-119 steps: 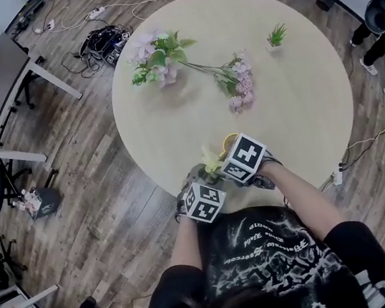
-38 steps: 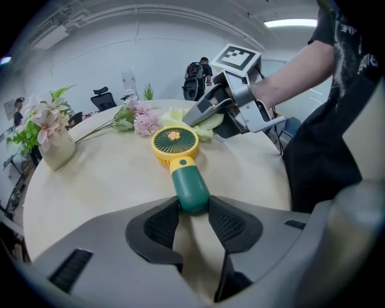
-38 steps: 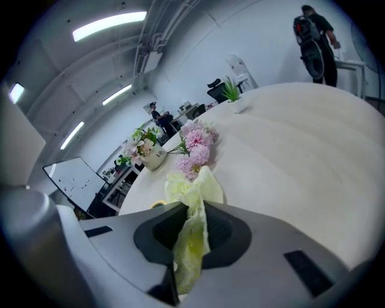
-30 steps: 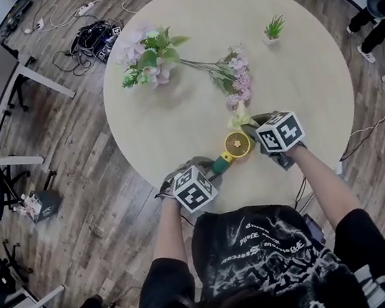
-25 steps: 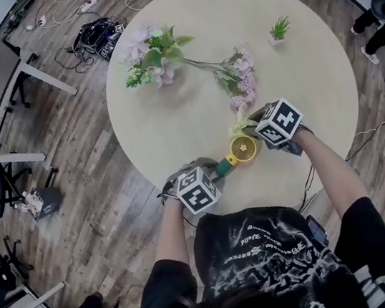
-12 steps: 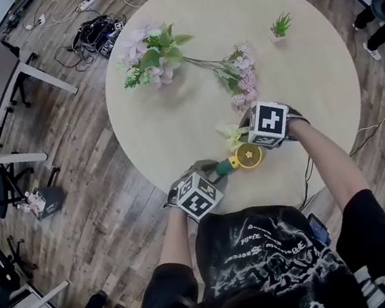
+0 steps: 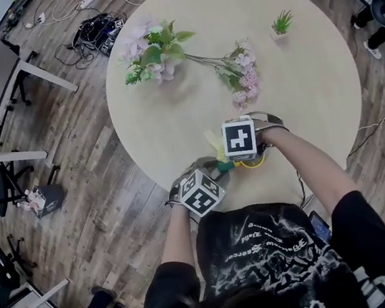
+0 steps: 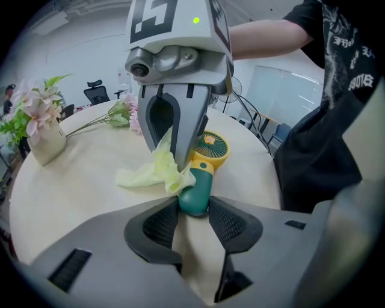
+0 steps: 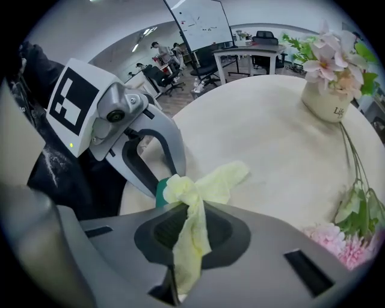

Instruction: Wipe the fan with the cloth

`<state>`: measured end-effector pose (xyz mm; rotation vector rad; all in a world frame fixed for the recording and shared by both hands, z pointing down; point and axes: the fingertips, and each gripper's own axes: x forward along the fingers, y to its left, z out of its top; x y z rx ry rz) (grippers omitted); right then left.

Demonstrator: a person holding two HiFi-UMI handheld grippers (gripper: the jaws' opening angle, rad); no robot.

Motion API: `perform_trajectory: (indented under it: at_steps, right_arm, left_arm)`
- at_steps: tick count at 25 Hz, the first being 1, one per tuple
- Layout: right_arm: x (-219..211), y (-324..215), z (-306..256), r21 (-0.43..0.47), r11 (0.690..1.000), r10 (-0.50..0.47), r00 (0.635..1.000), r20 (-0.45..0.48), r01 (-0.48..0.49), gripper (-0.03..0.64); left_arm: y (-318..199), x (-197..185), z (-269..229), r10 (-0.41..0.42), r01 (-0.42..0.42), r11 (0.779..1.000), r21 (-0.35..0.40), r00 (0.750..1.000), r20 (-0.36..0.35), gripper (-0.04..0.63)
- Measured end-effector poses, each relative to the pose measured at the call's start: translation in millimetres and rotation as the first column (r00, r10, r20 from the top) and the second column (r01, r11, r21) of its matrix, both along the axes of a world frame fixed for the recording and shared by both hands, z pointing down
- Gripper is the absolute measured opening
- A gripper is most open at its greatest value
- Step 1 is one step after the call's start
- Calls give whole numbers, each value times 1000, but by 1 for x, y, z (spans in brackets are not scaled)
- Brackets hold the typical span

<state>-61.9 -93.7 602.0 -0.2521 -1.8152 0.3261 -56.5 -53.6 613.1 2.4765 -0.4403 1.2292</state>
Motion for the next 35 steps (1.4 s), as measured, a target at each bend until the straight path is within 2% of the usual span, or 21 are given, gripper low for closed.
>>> perform_trajectory:
  at_steps: [1,5,10,17,23,25,26,27,28,29,32,34,35]
  right_arm:
    - [2,0,0,-10,1000,23,999,-23,-24,44]
    - [-21,0,0,-48,988,146,989,40,-144,44]
    - [-25,1,0,-57,968,247,969,18,-246,43]
    - [-24,5,-13,-42,953,304,951,59,-301,43]
    - [-21,26,-32,-157,922,376,916,138,-355,43]
    - [-14,32,-35,-181,902,421,891,169,-392,43]
    - [-9,30,-39,-189,881,466,862,199,-433,44]
    - [-2,27,-45,-204,850,524,817,239,-486,44]
    - [6,22,-54,-228,807,590,755,284,-545,44]
    - [17,16,-63,-257,752,658,679,325,-606,44]
    - [63,0,-78,-336,545,825,419,379,-768,44]
    - [95,-1,-82,-393,411,886,259,384,-823,46]
    - [109,2,-84,-424,354,904,189,384,-833,46]
  left_arm:
    - [0,0,0,-4,4,1000,1,1000,0,175]
    - [0,0,0,-26,26,1000,-2,1000,-8,175]
    - [0,-2,0,-35,35,999,5,999,-8,176]
    - [0,0,3,-14,14,1000,8,1000,26,176]
    - [-1,-1,1,-47,47,999,-4,999,18,176]
    - [-1,-1,2,-65,65,998,-7,998,19,176]
    - [-1,0,3,-84,84,996,-15,996,17,178]
    - [-1,0,2,-103,103,994,-23,995,15,182]
    - [-1,1,1,-114,115,993,-30,993,11,185]
    - [0,2,1,-115,115,993,-34,993,8,205]
    - [6,5,1,-87,87,995,-42,996,14,276]
    - [4,7,-1,-79,80,997,-12,996,44,340]
    - [1,8,-3,-76,75,997,14,995,58,341]
